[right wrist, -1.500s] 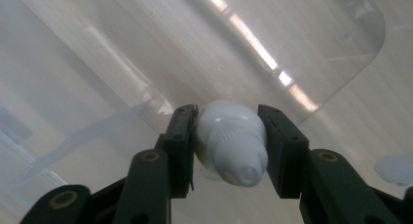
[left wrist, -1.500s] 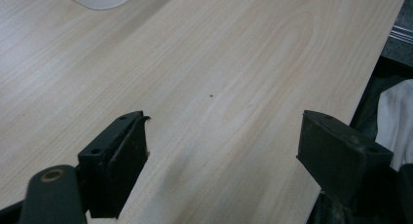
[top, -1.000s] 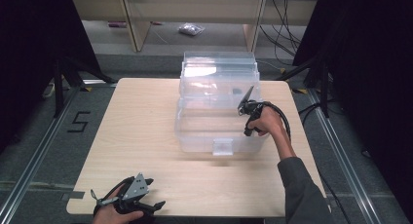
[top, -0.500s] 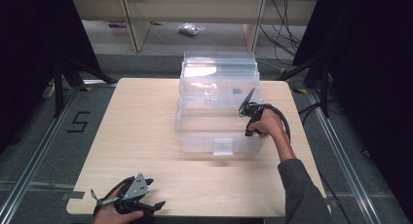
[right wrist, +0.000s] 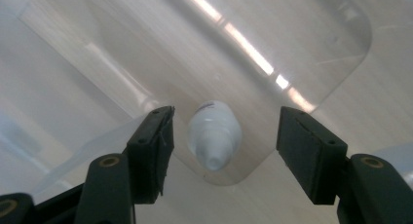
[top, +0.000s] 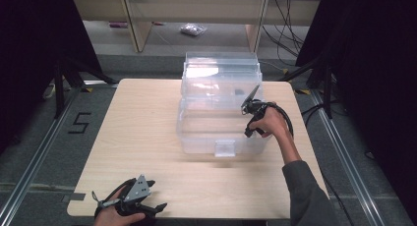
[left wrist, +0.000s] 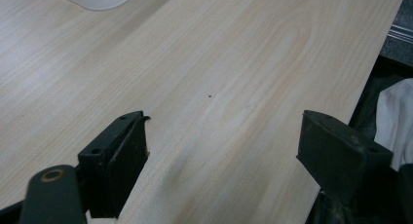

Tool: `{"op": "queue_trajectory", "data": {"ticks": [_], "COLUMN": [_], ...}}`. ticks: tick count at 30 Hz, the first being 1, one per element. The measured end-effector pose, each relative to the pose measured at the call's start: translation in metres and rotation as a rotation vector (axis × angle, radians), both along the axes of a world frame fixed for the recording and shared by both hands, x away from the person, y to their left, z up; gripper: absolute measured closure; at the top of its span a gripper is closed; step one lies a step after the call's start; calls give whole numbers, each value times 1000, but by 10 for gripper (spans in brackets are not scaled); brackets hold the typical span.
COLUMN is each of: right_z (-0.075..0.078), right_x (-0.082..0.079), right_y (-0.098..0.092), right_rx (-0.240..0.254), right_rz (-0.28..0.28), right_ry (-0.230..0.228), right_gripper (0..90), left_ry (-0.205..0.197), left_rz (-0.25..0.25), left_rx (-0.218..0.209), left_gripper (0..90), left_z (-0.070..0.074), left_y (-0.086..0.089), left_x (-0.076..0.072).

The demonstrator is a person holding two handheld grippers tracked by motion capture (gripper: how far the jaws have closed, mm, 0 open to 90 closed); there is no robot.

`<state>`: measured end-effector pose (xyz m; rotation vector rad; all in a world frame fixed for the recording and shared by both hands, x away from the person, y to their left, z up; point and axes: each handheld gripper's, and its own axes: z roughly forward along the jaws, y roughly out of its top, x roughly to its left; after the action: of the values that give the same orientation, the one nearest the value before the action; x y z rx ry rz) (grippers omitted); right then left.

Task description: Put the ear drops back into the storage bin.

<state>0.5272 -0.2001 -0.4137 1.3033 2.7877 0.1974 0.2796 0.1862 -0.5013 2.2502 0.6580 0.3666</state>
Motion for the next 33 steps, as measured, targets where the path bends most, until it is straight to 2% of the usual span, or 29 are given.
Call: {"op": "queue_trajectory", "data": {"ticks": [1,2,3,6,8,9,10,11,17,19,21,22,23,26,27,33], "right_z": [1,6,6,16,17,24,24,30,40,44,47,48,48,47,47,45], "right_x": [1,-2,-2,-5,-7,-11,-11,-15,-26,-29,-33,-37,-38,-44,-47,-51], "right_y": [-2,0,0,0,1,1,1,-1,-3,-5,-6,-6,-7,-9,-10,-16], "right_rx": [17,8,8,24,33,49,49,73,99,104,115,122,126,142,144,168], "right_rz": [27,-10,-10,40,33,40,40,47,47,66,57,29,41,62,40,63], "right_ry": [-9,-13,-13,-71,-79,-111,-111,-134,-166,-186,-188,-181,-192,-211,-199,-220], "right_gripper": [381,364,364,333,327,312,312,294,284,280,272,268,266,262,260,255], "left_ry": [8,8,8,0,7,-2,-2,3,6,6,0,1,6,6,7,7], "left_rz": [1,0,0,3,18,7,7,5,4,7,10,10,10,6,5,7], "left_rx": [-11,-9,-9,-1,-11,-9,-9,-8,-8,-7,-13,-14,-22,-6,-7,-7], "left_gripper": [178,178,178,179,179,179,178,178,178,179,179,178,179,178,178,178], "left_z": [0,0,0,0,-1,0,0,0,0,0,0,0,0,0,0,-1], "left_y": [0,0,0,0,0,0,0,0,0,0,0,0,0,0,0,0], "left_x": [-1,-1,-1,0,-1,-1,-1,0,0,0,-1,-1,-1,0,0,0]}}
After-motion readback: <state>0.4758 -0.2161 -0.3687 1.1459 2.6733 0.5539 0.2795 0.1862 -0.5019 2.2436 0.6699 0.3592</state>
